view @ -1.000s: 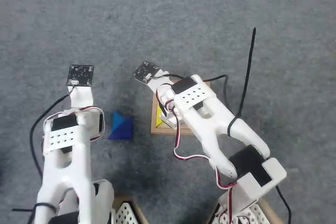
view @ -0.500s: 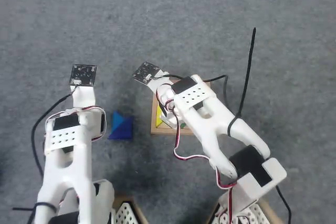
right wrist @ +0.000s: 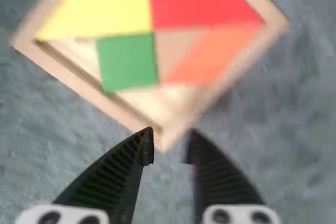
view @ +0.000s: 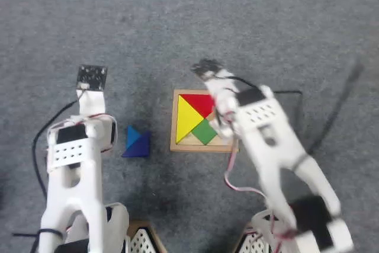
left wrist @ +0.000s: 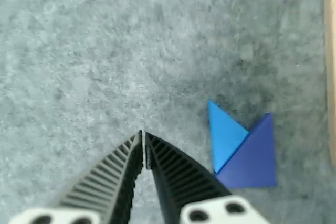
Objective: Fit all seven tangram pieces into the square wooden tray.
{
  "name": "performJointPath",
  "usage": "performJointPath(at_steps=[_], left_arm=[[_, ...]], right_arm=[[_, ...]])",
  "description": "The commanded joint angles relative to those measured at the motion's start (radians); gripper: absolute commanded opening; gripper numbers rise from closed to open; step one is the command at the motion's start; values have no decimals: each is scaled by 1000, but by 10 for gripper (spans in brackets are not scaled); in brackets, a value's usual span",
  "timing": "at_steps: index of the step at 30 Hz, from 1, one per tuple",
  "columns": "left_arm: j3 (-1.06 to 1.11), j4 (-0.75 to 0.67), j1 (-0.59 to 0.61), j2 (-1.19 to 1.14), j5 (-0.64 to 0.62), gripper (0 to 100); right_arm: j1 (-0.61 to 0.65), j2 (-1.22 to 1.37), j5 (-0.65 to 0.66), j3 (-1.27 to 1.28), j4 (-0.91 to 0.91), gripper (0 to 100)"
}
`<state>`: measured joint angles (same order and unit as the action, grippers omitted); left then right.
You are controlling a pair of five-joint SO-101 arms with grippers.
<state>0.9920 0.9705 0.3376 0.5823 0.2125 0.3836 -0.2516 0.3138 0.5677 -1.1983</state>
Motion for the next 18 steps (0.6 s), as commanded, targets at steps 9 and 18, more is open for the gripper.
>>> performJointPath(at_steps=[9,18], left_arm=[[-262,365,-75,-2,89,165],[-196,333,-184,-158,175,167]], right_arm=[[-274,-456,98,482,154,10],[-306,-472,103,614,254,12]])
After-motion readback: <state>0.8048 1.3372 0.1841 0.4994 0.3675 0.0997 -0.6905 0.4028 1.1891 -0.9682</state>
